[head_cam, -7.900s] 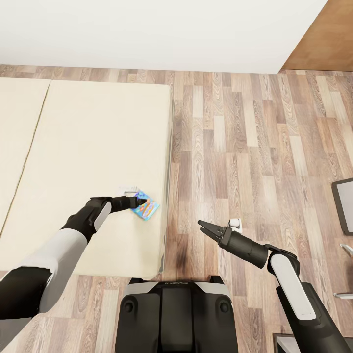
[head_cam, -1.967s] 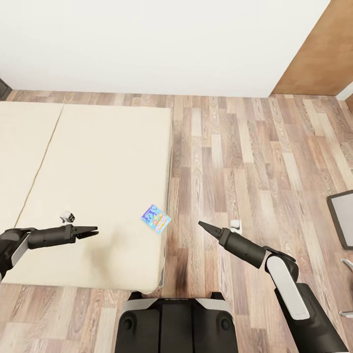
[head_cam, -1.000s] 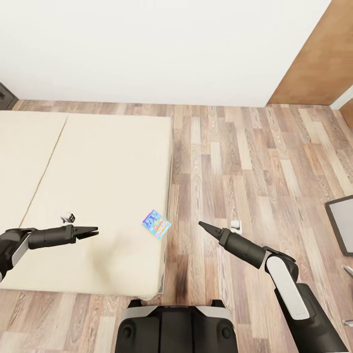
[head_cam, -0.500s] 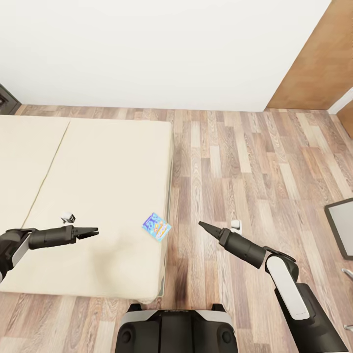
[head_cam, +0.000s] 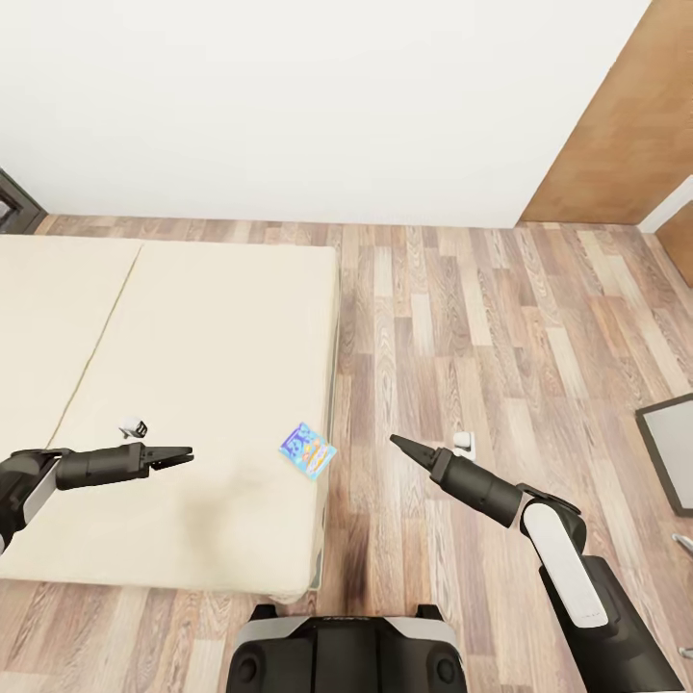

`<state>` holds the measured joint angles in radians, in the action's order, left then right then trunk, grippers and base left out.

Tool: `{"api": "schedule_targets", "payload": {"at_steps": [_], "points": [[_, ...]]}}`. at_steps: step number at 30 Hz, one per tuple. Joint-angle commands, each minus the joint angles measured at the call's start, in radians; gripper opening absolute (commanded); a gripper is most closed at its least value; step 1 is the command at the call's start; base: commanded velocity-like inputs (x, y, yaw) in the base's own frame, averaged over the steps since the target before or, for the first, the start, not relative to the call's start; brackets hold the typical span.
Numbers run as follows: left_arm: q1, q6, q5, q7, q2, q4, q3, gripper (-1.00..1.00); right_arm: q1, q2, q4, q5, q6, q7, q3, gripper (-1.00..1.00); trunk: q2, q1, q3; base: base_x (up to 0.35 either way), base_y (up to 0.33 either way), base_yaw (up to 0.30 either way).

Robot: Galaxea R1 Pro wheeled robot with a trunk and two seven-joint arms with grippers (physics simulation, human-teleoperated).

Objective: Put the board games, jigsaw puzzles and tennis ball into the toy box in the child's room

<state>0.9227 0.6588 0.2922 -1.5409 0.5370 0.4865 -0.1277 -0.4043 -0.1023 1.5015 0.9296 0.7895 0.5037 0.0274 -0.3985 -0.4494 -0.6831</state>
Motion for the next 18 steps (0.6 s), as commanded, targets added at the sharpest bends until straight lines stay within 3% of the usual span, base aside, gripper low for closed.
{"api": "schedule_targets", "payload": {"at_steps": [1,18], "points": [[0.001,0.01,0.005,-0.003,0.001,0.0,-0.007,1.0,-0.001,0.0,0.0,0.002,0.004,0.0,0.0,1.0,-0.002,-0.001,0.0,0.0,0.0,0.0],[-0.001,0.01,0.005,-0.002,0.0,-0.001,-0.008,1.0,-0.001,0.005,-0.007,0.0,0.002,-0.003,0.0,1.0,-0.002,-0.001,0.028,0.0,0.0,0.0]]}}
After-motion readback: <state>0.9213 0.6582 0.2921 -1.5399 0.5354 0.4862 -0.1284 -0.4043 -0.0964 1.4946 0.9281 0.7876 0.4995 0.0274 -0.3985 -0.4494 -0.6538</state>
